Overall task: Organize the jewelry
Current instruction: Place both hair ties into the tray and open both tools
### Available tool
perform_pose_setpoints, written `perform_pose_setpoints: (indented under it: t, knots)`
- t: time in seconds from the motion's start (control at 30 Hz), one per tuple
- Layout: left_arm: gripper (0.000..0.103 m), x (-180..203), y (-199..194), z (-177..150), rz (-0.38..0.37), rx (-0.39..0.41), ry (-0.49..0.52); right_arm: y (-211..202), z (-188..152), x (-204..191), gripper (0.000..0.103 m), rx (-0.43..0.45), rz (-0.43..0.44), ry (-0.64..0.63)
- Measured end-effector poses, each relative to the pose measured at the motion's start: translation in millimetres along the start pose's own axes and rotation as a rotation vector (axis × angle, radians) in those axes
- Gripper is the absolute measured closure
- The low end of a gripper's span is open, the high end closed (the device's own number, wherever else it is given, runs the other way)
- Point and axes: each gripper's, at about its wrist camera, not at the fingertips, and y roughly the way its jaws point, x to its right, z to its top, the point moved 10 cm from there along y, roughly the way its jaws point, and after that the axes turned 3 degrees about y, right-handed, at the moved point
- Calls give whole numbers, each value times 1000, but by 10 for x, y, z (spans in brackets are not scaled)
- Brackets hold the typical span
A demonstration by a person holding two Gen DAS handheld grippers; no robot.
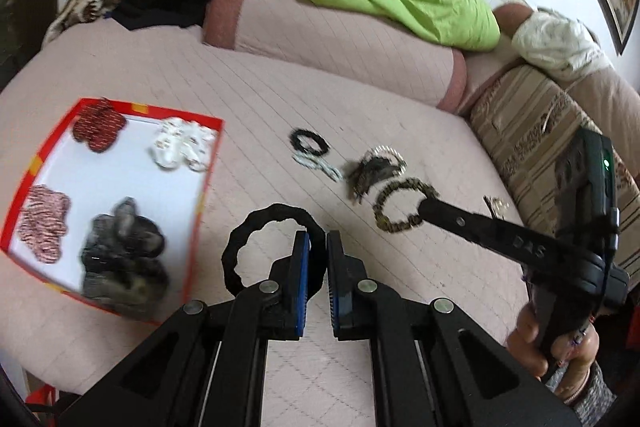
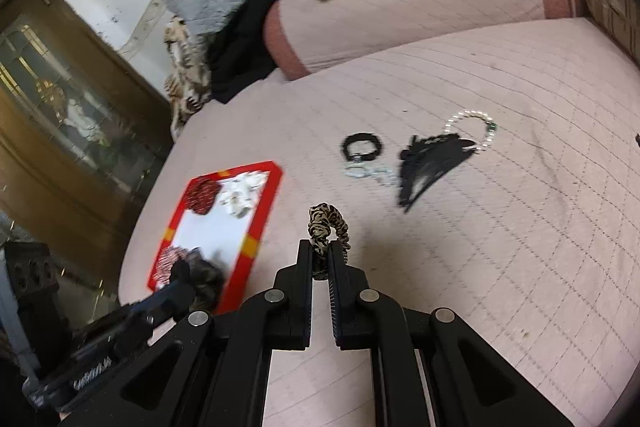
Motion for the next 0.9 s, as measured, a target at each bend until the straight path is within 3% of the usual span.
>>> perform_pose_setpoints:
  t: [0.17,0.33,0.57,0.8,0.9]
  knots:
    - [95,-391,-197,107,48,29,-28,15,-52,-329,94,-20,18,-45]
    - [95,-1088,-258,296,128,27,-90,248,-120,-752,94,-61,30,-116]
    - [95,-2260,56,450,199,-49,-271,950,-268,-1313,94,-159,23,-215]
    - [95,-3008,420,487,315,-115,-324,1696,-300,-1704,94,-251,105,-171]
    - [95,-3174,529,481,351,-136,-323,2030,-367,-1742,94,-280,82,-178]
